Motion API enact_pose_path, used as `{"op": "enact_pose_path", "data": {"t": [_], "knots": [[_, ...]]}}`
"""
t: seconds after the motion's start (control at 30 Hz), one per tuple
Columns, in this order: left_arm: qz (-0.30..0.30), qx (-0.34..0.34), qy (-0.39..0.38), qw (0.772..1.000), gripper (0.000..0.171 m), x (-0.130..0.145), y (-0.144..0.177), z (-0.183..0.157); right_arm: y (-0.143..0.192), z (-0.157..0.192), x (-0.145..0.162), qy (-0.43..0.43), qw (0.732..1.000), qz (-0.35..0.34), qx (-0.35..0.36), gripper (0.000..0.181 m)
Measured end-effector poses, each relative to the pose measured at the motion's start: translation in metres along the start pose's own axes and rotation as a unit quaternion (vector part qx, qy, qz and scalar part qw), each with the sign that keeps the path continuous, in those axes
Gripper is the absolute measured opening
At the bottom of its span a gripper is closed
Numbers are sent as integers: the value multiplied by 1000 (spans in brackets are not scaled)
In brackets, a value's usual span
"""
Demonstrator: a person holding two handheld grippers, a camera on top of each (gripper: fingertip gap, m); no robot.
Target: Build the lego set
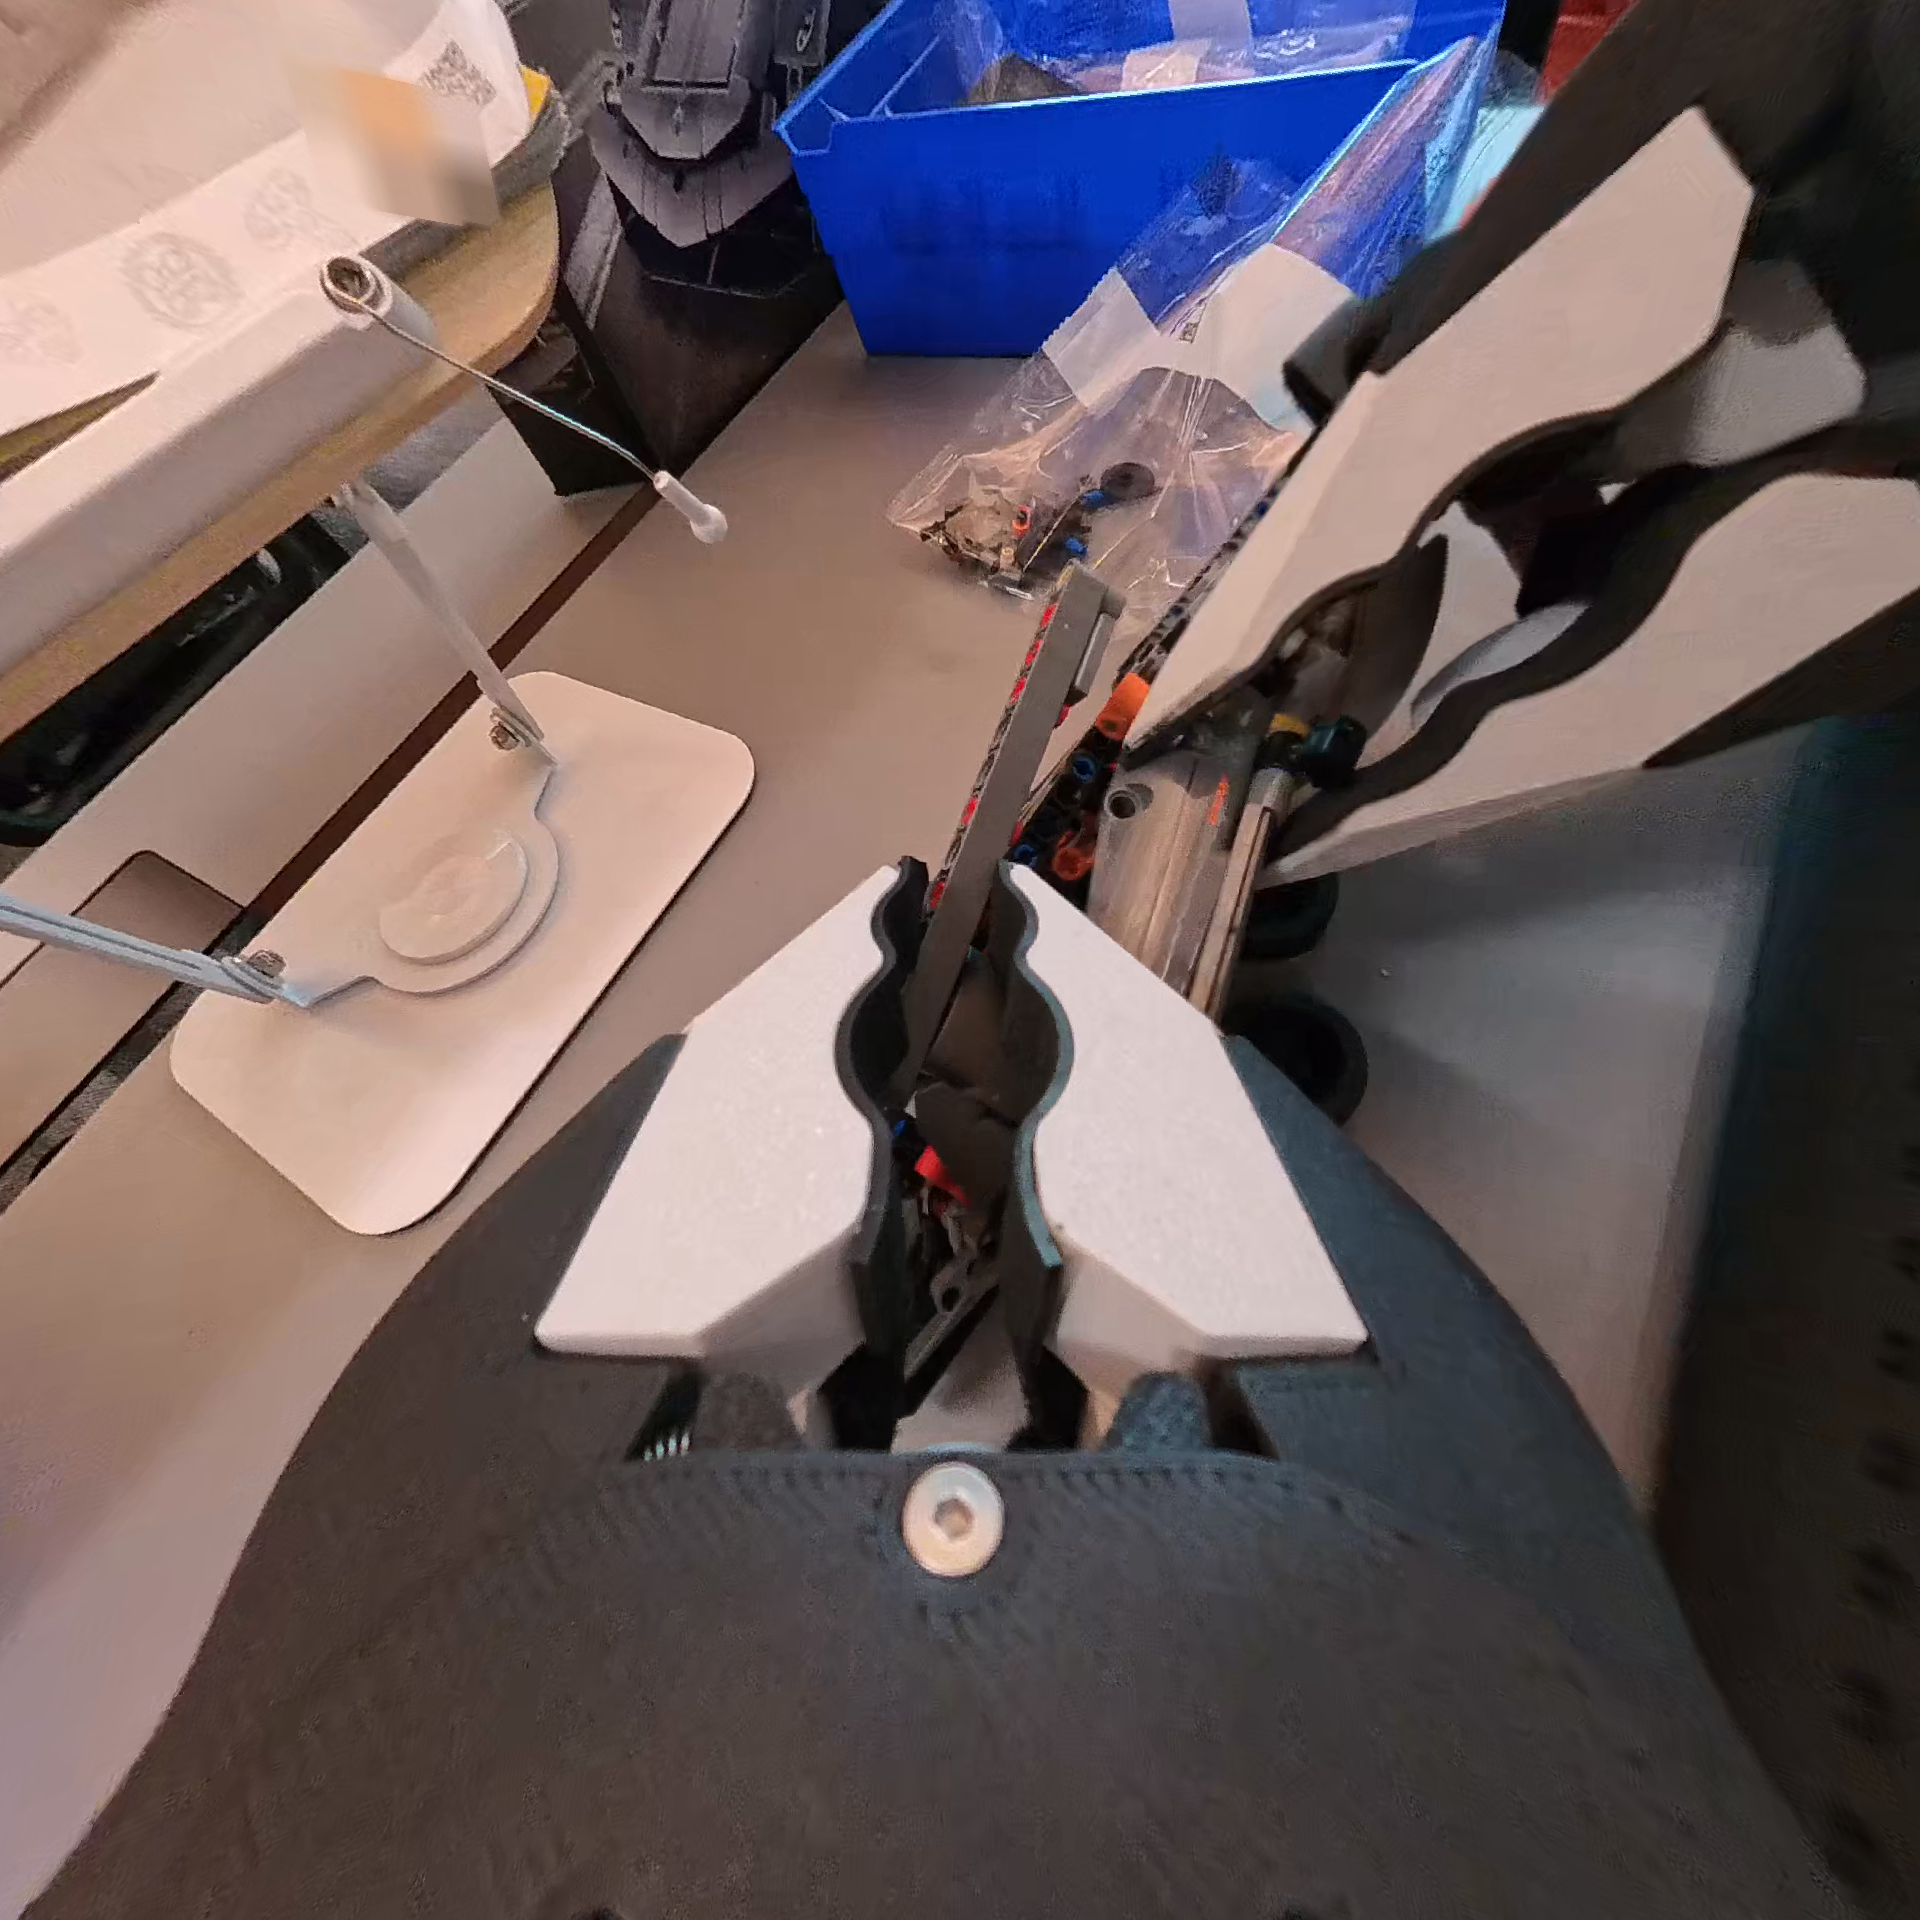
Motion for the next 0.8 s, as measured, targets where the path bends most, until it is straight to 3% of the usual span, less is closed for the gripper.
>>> {"op": "enact_pose_path", "data": {"t": [0.1,0.2,0.37,0.47,0.5,0.67,0.8], "knots": [[-5,6,6,1000,11,0,0,3,-2,7,-3,48,999,9,23,23],[-3,12,9,1000,11,1,1,3,-6,25,-6,179,981,39,67,25],[2,21,3,1000,11,4,1,-2,-4,34,0,249,964,55,68,27],[7,21,-11,1000,11,4,-1,-5,9,34,-2,221,975,24,30,24],[6,15,-11,1000,10,4,-1,-4,16,36,-6,218,976,-1,17,7],[8,22,-25,999,8,3,-4,-9,22,14,5,131,991,1,16,40],[11,19,-29,999,8,3,-3,-8,26,-17,22,37,999,20,0,50]]}}
Point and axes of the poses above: each gripper's, where its closed fingertips meet, y back along the fingers, x out of its underside, z = x × y across the jaws, the point moved 9 cm from there along y, back along the fingers, and after that the axes turned 4 degrees about x, right-handed, at the moved point
